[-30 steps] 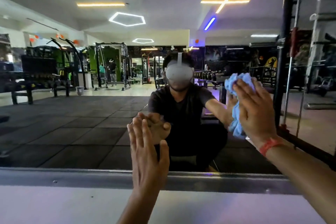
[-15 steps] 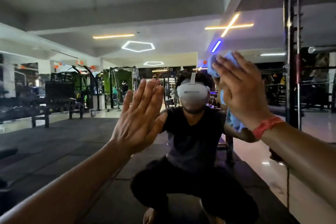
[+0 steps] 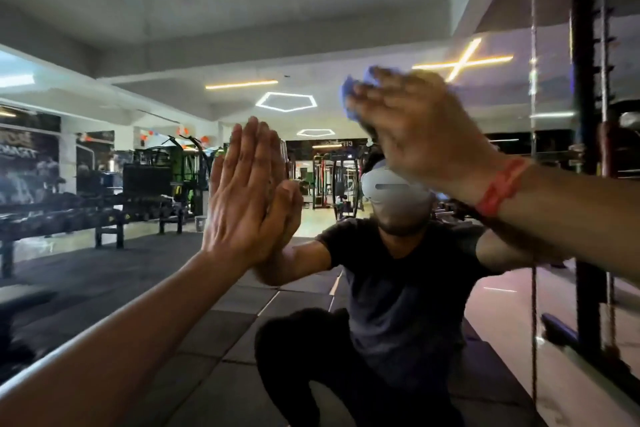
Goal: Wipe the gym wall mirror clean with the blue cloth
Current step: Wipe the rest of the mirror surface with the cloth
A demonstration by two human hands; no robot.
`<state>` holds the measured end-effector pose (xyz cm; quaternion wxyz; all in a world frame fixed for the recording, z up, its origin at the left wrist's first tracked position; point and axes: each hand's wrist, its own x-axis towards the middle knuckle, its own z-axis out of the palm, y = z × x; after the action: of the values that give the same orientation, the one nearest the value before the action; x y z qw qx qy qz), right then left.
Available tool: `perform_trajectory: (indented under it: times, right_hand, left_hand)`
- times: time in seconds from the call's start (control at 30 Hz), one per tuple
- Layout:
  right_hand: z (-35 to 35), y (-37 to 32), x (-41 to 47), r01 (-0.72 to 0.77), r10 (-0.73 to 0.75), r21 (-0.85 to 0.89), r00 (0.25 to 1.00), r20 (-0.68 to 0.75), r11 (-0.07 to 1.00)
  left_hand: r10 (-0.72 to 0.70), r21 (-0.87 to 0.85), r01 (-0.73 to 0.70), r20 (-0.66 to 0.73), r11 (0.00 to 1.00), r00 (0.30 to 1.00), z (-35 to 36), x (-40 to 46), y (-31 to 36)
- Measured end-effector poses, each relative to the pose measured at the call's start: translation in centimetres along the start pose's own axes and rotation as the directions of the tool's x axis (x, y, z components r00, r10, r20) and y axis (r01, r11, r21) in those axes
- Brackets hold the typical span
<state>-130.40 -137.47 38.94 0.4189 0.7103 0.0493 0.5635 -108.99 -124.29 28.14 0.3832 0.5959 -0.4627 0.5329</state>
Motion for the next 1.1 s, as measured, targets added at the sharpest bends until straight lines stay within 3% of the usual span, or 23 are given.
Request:
perform_trajectory:
  times: [0.1,0.17,0.23,0.3,0.37,0.5,0.6,0.63,0.7,0.77,0.8,0.83,0.9,0.97,1.03,1.1]
  right_hand:
    - [-1.6,0.2,-2.7,0.203,-0.208,0.046,0.955,0.213,0.978]
    - [-2.5,3.5,0.4,0.196,-0.181,-0.085,0.971,0.156,0.977]
    - [-2.5,6.6,5.4,-0.043,0.058,-0.183,0.995,0.075,0.982]
    - [-1.3,6.6,9.2,-0.328,0.336,-0.208,0.942,0.004,0.922]
    - [1.4,3.7,10.5,-0.392,0.398,-0.187,0.917,-0.010,0.900]
    - [3.3,-3.4,3.6,-0.069,0.072,-0.025,0.990,0.124,0.997]
    - [0.5,-2.3,-0.2,0.055,-0.043,-0.060,0.983,0.178,0.997]
    - [0.0,-0.8,0.2,0.025,-0.006,-0.119,0.988,0.155,0.993]
    - [-0.3,2.3,3.2,-0.223,0.234,-0.215,0.972,0.028,0.951]
    - [0.6,2.7,7.0,-0.548,0.543,-0.238,0.835,-0.092,0.802]
    - [1.6,1.5,8.5,-0.625,0.616,-0.254,0.778,-0.126,0.738]
    - [2.7,-0.2,9.2,-0.633,0.625,-0.258,0.771,-0.123,0.730]
    - [3.9,-3.9,8.2,-0.474,0.480,-0.205,0.877,-0.021,0.856]
    - [3.4,-6.1,3.9,-0.165,0.192,-0.189,0.972,0.134,0.968]
    - [1.6,-5.8,-0.9,0.133,-0.067,-0.211,0.953,0.294,0.968]
    - [-0.8,-2.6,-2.9,0.210,-0.113,-0.232,0.921,0.373,0.950]
  left_hand:
    - [0.011,-0.017,-0.010,0.039,1.000,0.999,-0.7,1.3,-0.1]
    - [0.043,0.039,-0.046,0.074,0.998,0.996,-0.6,1.6,-0.7]
    - [0.073,0.090,-0.081,0.089,0.993,0.993,-0.3,1.5,-1.4]
    - [0.065,0.071,-0.071,0.083,0.995,0.994,-0.1,1.6,-1.7]
    - [0.069,0.051,-0.074,0.093,0.996,0.993,-0.1,1.6,-1.8]
    - [0.160,0.004,-0.162,0.139,0.987,0.977,-1.2,1.9,-3.9]
    - [0.207,-0.043,-0.203,0.169,0.978,0.964,-1.5,1.8,-4.6]
    - [0.204,-0.053,-0.198,0.163,0.979,0.965,-1.4,1.7,-4.7]
    - [0.205,-0.051,-0.200,0.150,0.979,0.967,-1.0,1.6,-4.9]
    - [0.220,-0.048,-0.215,0.146,0.975,0.965,-0.6,1.7,-5.3]
    - [0.227,-0.054,-0.221,0.150,0.974,0.962,-0.6,1.8,-5.6]
    - [0.231,-0.062,-0.224,0.158,0.973,0.960,-0.7,1.9,-5.8]
    - [0.240,-0.081,-0.230,0.157,0.970,0.958,-0.7,2.0,-6.1]
    - [0.246,-0.111,-0.232,0.145,0.966,0.958,-0.6,1.9,-6.0]
    - [0.240,-0.119,-0.223,0.152,0.968,0.959,-0.6,1.9,-6.1]
    - [0.237,-0.107,-0.221,0.171,0.969,0.956,-0.9,2.0,-6.0]
